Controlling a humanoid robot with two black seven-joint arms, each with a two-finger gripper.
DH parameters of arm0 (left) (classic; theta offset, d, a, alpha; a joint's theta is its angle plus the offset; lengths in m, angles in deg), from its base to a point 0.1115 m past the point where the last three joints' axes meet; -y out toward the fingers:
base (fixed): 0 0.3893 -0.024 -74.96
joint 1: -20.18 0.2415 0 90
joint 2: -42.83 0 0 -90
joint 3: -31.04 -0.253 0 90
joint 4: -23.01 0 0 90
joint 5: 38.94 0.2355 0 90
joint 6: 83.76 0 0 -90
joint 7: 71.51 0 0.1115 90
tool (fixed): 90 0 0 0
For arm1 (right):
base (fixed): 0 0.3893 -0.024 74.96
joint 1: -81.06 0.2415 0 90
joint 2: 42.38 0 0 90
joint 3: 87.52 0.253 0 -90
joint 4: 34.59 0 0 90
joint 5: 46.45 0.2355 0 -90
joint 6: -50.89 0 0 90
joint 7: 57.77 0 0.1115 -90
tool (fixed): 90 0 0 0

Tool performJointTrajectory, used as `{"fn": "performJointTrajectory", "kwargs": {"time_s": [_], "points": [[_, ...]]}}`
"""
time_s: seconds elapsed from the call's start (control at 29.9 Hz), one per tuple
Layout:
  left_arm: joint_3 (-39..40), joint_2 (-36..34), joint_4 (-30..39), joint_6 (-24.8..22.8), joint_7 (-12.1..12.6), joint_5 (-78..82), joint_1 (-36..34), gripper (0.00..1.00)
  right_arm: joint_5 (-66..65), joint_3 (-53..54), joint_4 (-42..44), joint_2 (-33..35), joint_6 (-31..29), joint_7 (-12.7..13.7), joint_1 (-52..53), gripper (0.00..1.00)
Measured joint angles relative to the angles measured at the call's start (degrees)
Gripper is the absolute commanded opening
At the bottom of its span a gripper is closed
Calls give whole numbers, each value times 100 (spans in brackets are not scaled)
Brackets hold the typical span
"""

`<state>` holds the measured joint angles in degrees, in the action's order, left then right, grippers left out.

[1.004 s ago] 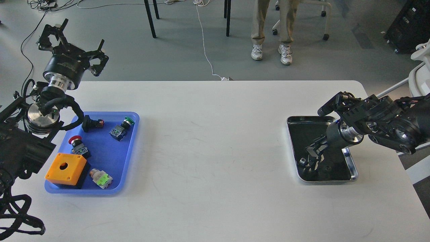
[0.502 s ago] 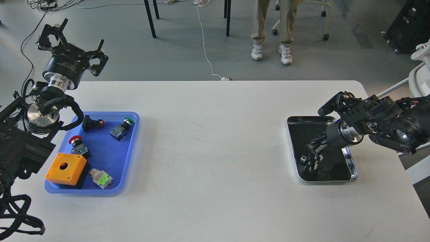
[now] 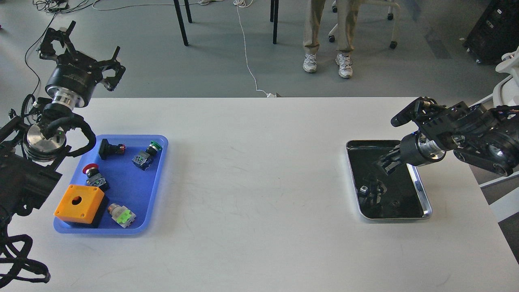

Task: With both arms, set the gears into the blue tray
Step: 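Carry the black gear to the table center and release it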

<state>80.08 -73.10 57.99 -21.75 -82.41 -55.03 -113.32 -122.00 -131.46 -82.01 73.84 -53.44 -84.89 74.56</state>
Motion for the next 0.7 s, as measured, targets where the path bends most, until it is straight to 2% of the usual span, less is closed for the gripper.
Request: {"fn": "performJointTrajectory", "kwargs": {"time_s": [0.13, 0.3, 0.7], "points": [[0, -8, 0, 0, 8, 0, 0, 98, 7, 221, -197, -41, 2, -1, 449, 21], [0, -14, 0, 0, 25, 1, -2, 98, 8, 460, -467, -456, 80, 12, 760, 20], [-9, -217, 0, 0, 50, 9, -5, 98, 65, 1248, -555, -1842, 627, -20, 411, 19]]}}
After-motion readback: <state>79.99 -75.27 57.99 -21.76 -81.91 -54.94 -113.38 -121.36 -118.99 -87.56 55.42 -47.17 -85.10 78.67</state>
